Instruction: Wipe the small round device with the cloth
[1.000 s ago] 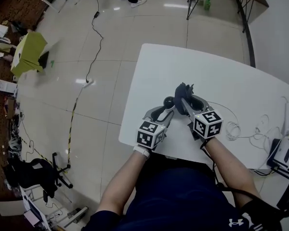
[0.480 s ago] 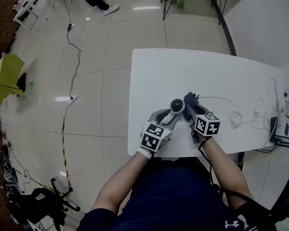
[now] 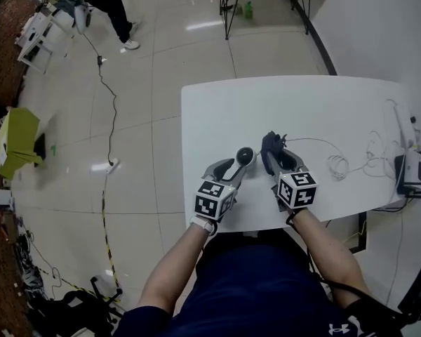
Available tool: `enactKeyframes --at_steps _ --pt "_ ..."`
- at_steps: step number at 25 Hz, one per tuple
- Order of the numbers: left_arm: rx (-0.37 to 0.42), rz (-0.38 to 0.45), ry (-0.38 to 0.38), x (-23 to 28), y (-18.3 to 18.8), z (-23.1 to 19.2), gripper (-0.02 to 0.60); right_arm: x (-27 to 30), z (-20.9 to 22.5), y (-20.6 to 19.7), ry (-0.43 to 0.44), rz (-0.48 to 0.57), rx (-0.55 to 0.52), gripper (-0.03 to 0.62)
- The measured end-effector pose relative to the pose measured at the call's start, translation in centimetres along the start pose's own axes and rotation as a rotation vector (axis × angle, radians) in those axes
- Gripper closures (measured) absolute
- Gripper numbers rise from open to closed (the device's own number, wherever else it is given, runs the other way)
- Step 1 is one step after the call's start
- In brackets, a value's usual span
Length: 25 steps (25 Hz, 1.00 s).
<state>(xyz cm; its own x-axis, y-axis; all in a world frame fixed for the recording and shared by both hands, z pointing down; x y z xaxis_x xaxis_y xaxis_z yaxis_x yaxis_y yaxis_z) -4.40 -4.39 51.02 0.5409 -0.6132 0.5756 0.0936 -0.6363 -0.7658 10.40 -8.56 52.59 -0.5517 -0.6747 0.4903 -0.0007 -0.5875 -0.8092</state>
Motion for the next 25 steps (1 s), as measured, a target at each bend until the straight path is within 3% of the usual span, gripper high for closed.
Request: enactKeyframes --at_steps 7,13,20,25 --pt "-0.003 -0.004 0.087 -0.4 -0.9 1.6 0.431 -2.7 -3.2 3.7 0.132 0.136 -0.267 0.491" --pt "0.002 -0.024 0.087 -1.1 -1.4 1.3 0.431 -1.4 -7.0 2.7 0.164 0.122 -0.439 0.491" --pt "0.069 -0.012 0.029 -0.4 -0.9 -1.8 0.431 -0.7 -8.0 1.5 0.114 0.104 -0.375 0.491" --pt "0.073 -0.045 -0.055 1.1 -1.1 -1.4 0.431 -0.5 -4.6 0.6 0.02 0.078 -0.183 0.493"
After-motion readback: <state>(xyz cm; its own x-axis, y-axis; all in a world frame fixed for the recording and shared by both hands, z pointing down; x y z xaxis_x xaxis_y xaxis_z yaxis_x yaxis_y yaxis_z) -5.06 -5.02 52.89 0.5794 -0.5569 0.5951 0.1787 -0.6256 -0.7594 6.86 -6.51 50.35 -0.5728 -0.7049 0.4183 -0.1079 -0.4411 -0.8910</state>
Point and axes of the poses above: the fingertips, and each gripper's own axes: x forward along the fingers, z to its right, y out of its top, the point moved 5 cm from there along -x, backward along the fingers, and after that the axes turned 1 degree about -z, right-handed, at the moved point
